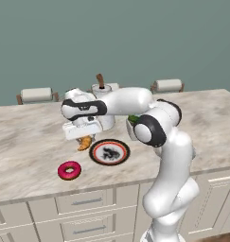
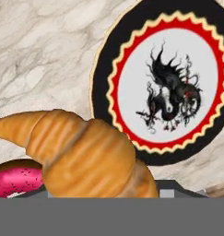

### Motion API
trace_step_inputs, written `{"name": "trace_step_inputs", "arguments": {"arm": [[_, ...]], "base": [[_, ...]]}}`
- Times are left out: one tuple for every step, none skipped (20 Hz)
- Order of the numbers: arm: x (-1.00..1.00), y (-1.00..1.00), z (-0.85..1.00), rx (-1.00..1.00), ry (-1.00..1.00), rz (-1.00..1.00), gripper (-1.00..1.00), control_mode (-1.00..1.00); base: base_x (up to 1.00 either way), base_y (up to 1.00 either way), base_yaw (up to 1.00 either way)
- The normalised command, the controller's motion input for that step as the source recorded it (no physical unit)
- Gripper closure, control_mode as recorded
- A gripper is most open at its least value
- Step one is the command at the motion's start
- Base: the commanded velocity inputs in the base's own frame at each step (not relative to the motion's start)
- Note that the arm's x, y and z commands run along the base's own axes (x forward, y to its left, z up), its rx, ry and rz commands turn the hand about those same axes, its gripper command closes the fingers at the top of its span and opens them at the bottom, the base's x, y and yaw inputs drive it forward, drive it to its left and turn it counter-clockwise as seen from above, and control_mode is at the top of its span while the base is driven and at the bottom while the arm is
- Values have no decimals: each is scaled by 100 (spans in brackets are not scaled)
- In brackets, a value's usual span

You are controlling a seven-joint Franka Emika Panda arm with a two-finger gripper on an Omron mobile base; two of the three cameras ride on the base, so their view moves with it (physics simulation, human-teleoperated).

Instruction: Place the pastries on the plates.

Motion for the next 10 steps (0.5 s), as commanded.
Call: {"name": "trace_step_inputs", "arguments": {"arm": [[-45, -84, 33, 0, -7, -9, 100, -100], [-44, -89, 15, 2, -7, -12, 100, -100], [-44, -96, 0, 4, -7, -15, 100, -100], [-39, -99, 0, 5, -6, -15, 100, -100], [-41, -95, 0, 3, -9, -15, 100, -100], [-36, -91, -4, 2, -5, -14, 100, -100], [-26, -88, -7, 0, 0, -11, 100, -100], [-19, -86, -5, 0, 0, -11, 100, -100], [-5, -59, 0, 0, 0, -7, 100, -100], [0, -54, 0, 0, -11, 0, 100, -100]], "base": [[0, 0, 0], [0, 0, 0], [0, 0, 0], [0, 0, 0], [0, 0, 0], [0, 0, 0], [0, 0, 0], [0, 0, 0], [0, 0, 0], [0, 0, 0]]}}
